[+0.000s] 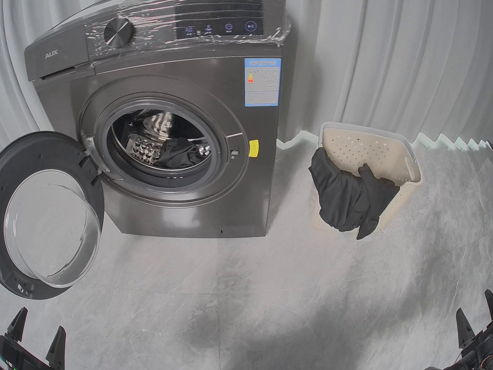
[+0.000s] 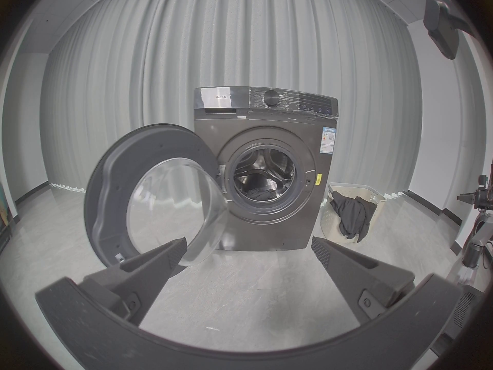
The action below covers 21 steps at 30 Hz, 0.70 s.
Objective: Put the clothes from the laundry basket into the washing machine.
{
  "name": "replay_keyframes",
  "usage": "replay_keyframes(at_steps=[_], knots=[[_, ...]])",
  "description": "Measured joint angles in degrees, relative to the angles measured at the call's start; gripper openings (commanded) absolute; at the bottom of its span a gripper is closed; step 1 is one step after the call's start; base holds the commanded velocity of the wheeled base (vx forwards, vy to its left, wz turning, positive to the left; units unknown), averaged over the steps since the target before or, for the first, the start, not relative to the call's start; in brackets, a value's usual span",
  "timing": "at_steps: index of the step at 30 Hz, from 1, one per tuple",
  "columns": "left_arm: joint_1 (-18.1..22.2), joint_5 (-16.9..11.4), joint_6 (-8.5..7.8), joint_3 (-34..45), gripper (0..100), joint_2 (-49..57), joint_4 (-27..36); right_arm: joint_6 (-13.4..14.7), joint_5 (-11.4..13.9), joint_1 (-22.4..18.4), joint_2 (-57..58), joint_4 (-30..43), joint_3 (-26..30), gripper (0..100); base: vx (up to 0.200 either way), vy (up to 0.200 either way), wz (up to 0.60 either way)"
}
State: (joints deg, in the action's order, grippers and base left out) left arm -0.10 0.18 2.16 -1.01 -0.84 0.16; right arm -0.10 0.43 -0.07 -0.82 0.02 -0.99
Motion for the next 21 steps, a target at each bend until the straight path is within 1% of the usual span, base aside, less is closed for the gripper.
replay_keyframes(at_steps=[4,19,21], knots=[[0.0,0.0,-0.02,0.0,100,0.0,0.0,0.0,0.0,0.0,0.0,0.0,0.0,100,0.000,0.000,0.00],[0.0,0.0,0.00,0.0,100,0.0,0.0,0.0,0.1,0.1,0.0,0.0,0.0,100,0.000,-0.200,0.00],[0.0,0.0,0.00,0.0,100,0.0,0.1,0.0,0.1,0.1,0.0,0.0,0.0,100,0.000,0.000,0.00]])
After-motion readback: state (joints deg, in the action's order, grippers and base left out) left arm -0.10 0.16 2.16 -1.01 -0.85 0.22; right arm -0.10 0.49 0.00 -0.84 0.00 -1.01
